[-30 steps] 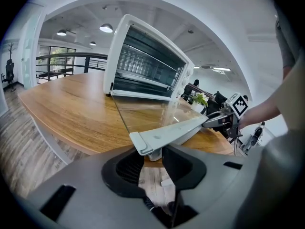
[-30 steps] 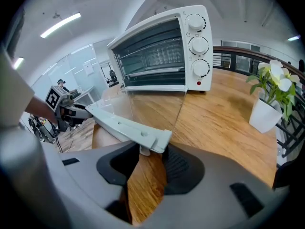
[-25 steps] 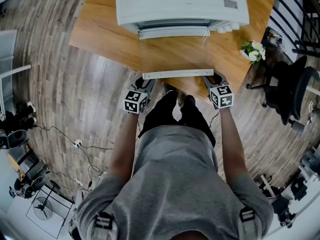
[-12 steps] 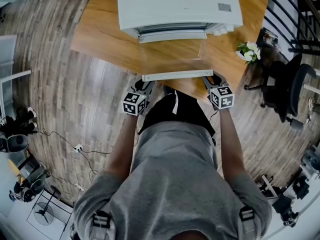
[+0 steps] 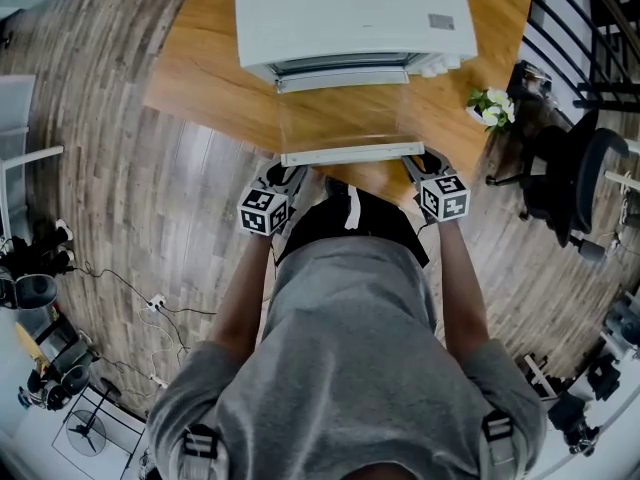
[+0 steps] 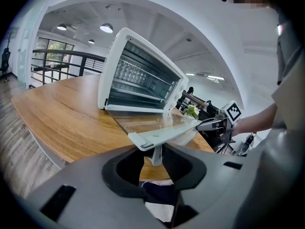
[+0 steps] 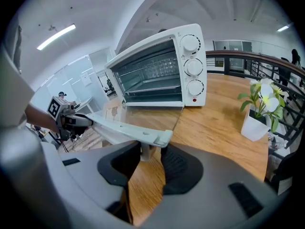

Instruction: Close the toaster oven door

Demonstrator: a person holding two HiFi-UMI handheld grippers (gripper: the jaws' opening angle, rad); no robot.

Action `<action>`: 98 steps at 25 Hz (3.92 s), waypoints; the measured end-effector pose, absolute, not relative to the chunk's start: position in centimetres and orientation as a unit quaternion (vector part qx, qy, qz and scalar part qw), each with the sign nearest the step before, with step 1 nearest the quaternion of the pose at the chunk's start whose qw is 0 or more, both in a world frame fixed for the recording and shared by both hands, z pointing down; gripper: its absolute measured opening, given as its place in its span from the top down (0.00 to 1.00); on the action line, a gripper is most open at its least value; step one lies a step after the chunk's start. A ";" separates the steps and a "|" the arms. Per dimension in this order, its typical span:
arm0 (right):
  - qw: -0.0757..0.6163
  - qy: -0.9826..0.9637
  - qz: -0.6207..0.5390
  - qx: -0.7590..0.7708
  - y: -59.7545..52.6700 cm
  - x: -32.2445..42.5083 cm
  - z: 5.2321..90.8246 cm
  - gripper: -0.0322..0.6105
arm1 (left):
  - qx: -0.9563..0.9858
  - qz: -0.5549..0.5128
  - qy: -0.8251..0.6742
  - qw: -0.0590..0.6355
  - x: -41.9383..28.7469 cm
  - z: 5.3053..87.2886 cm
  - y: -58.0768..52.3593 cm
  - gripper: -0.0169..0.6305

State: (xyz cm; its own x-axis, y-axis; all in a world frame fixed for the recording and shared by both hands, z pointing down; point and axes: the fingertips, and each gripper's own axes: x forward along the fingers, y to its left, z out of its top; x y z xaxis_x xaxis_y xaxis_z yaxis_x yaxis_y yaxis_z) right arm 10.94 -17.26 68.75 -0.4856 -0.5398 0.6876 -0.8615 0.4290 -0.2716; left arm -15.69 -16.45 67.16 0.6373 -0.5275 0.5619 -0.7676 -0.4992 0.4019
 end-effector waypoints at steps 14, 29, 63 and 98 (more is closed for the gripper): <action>0.240 -0.816 0.302 0.431 -17.9 10.5 66.3 0.78 | 0.845 0.138 -0.401 0.327 -16.0 64.8 -17.3 0.77; 0.199 -0.827 0.306 0.427 -19.3 10.6 63.1 0.77 | 0.848 0.091 -0.412 0.320 -15.9 61.6 -19.0 0.78; 0.037 -0.816 0.373 0.440 -23.2 11.1 57.5 0.78 | 0.847 -0.021 -0.420 0.325 -16.8 55.9 -22.7 0.77; -0.048 -0.807 0.389 0.442 -29.0 11.1 53.1 0.75 | 0.840 -0.104 -0.422 0.324 -17.6 51.6 -28.3 0.74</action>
State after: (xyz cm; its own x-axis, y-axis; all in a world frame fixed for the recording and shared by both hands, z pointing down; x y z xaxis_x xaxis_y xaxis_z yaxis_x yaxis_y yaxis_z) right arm 11.11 -29.03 53.14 -0.6054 -0.7500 0.2665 -0.6756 0.3071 -0.6703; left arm -17.62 -28.33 51.63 0.6220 -0.7768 0.0985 -0.6420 -0.4339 0.6321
